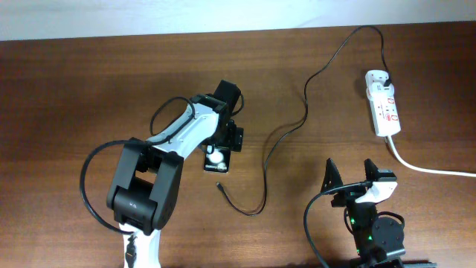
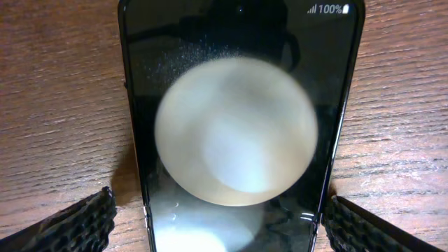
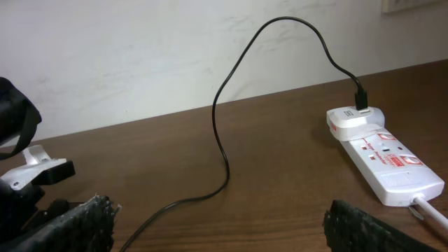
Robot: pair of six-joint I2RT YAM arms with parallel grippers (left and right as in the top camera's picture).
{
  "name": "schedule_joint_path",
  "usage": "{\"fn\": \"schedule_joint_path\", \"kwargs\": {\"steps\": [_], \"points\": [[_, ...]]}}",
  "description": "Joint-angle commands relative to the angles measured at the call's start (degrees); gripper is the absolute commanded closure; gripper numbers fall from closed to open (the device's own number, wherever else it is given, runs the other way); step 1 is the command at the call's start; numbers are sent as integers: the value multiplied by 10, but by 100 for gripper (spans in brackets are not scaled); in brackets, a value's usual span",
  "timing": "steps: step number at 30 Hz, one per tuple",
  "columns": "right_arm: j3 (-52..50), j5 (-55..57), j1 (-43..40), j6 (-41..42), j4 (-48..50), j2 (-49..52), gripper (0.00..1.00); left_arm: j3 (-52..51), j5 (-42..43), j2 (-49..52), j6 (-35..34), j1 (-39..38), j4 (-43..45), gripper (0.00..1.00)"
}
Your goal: Plug charger to phone and switch on socket
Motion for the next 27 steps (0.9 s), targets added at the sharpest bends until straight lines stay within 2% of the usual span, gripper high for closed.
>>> {"fn": "schedule_joint_path", "kwargs": {"steps": [1,4,8,10,14,23,27], "points": [[-3,-1,-4,-5,-5,-5,1,-23,-21,23,7,-2,-3,9],[-3,-1,-4,-5,-5,-5,1,-23,-21,23,7,-2,-3,15],[-3,-1,-4,-6,-5,-5,1,-23,-21,23,7,-2,-3,11],[-3,-1,-4,-5,-5,-5,1,-23,-21,23,7,-2,-3,16],[-3,-1,-4,-6,-5,-5,1,-23,-21,23,7,-2,-3,33],[-3,-1,-4,-5,-5,-5,1,58,-10,21,8,43,-71,40],[-3,-1,-4,-6,-5,-5,1,80,86,21,48,76,-78,39]]}}
